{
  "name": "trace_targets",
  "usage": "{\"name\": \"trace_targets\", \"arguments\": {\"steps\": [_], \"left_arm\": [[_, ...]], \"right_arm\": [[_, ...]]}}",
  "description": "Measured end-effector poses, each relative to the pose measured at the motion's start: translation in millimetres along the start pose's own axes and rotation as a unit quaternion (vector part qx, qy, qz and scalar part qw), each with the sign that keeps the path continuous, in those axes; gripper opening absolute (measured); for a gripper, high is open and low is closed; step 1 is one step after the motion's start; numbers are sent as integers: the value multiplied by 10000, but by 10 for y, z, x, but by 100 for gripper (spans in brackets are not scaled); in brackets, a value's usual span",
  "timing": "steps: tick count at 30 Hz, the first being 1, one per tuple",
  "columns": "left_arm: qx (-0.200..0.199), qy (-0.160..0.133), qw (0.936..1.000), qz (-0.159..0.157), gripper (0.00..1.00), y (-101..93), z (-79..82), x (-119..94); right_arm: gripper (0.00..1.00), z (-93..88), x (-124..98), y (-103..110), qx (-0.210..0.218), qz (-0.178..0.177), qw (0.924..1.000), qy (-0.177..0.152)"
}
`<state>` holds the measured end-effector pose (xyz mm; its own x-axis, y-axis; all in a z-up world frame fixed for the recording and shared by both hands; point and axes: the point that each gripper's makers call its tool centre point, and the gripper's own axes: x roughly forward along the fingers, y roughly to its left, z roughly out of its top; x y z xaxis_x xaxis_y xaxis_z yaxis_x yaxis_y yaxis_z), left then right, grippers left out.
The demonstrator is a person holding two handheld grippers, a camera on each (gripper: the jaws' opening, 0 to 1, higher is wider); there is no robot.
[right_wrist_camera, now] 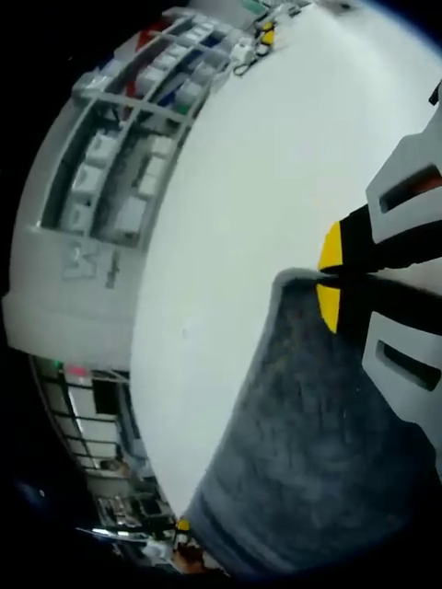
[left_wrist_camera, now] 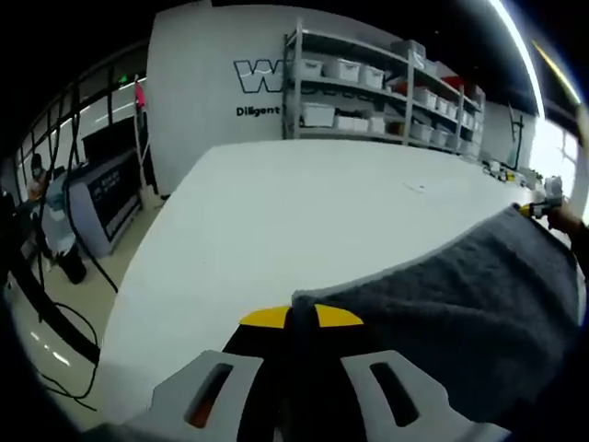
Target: Open the folded towel by lifting each exposed corner and separating the folded layers until the towel lies flat within the target outline without major curled edges
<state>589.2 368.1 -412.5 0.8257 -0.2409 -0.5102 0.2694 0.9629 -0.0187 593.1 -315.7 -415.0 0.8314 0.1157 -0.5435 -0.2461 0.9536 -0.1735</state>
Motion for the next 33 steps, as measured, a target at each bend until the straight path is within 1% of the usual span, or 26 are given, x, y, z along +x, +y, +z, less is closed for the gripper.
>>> {"name": "trace_targets", "arguments": {"steps": [3, 7, 10, 14, 19, 24, 27, 30, 32, 33], "left_arm": [[39, 32, 10000, -31, 5, -16, 5, 10], [145, 64, 9998, -132, 5, -89, 15, 35], [209, 78, 9995, -234, 5, -147, 27, 64], [335, 102, 9988, -335, 5, -225, 47, 99], [412, 89, 9984, -368, 5, -251, 64, 129], [399, 18, 9985, -381, 5, -245, 83, 161], [375, -11, 9986, -377, 5, -238, 98, 187], [376, -44, 9987, -352, 5, -230, 127, 241], [391, -64, 9987, -335, 5, -221, 148, 278], [429, -93, 9987, -271, 5, -203, 164, 299]], "right_arm": [[0, -7, -4, -40, -190, -69, 9998, 33], [0, -37, -20, -145, -294, -104, 9995, 77], [0, -69, -30, -264, -260, -139, 9995, 102], [0, -102, -57, -332, -271, -162, 9994, 127], [0, -115, -71, -353, -341, -157, 9992, 147], [0, -120, -69, -367, -232, -121, 9996, 71], [0, -105, -42, -387, -206, -174, 9996, -9], [0, -76, 6, -390, -353, -231, 9991, -100], [0, -68, 15, -391, -346, -256, 9990, -100], [0, -65, 18, -390, -348, -264, 9990, -102]]}}
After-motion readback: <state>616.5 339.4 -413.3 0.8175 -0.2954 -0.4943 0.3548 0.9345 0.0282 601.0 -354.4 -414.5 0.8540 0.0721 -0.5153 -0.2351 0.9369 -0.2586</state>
